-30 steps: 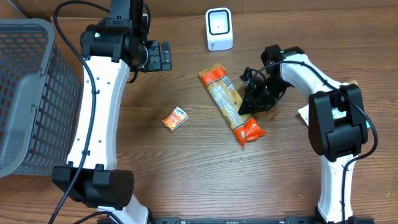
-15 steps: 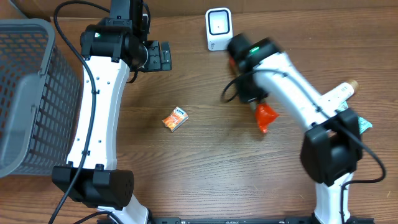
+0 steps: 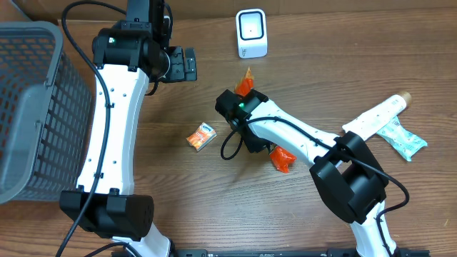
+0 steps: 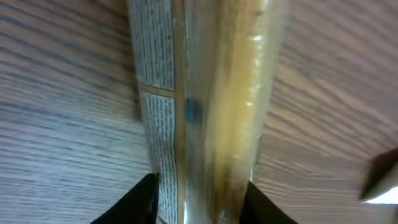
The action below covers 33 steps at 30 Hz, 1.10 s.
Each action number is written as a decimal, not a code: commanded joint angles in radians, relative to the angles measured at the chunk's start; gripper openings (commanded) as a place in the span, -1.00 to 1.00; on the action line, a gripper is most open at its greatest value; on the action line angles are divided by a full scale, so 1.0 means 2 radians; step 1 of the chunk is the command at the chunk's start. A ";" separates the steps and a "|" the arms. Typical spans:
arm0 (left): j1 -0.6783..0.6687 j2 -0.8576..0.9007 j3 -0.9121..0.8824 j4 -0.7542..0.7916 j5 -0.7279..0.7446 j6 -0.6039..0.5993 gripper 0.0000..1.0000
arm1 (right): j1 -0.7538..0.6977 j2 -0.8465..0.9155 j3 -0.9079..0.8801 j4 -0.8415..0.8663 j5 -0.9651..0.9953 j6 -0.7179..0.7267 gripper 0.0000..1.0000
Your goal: Scan the item barcode
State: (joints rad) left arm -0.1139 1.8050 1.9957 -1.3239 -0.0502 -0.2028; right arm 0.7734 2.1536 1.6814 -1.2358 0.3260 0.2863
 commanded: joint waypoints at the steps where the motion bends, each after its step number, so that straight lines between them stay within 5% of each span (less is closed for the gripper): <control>1: 0.001 0.004 -0.001 0.000 -0.005 -0.003 1.00 | -0.008 0.001 -0.004 0.020 -0.109 -0.036 -0.08; 8: 0.001 0.004 -0.001 0.000 -0.005 -0.003 1.00 | -0.008 0.001 -0.004 0.032 -0.178 -0.048 -0.07; 13: 0.001 0.004 -0.001 0.000 -0.005 -0.003 1.00 | -0.001 0.001 -0.004 0.032 -0.116 -0.006 0.29; 24: 0.001 0.004 -0.001 0.000 -0.005 -0.003 0.99 | -0.009 0.001 0.024 0.002 -0.002 -0.029 0.73; 29: 0.001 0.004 -0.001 0.000 -0.005 -0.003 1.00 | -0.018 -0.001 0.044 -0.001 -0.008 -0.024 0.78; 33: 0.001 0.004 -0.001 0.000 -0.005 -0.003 1.00 | -0.042 -0.005 0.050 0.002 -0.060 -0.029 1.00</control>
State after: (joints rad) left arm -0.1139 1.8050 1.9957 -1.3235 -0.0502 -0.2028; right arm 0.7368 2.1536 1.7489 -1.2369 0.2687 0.2325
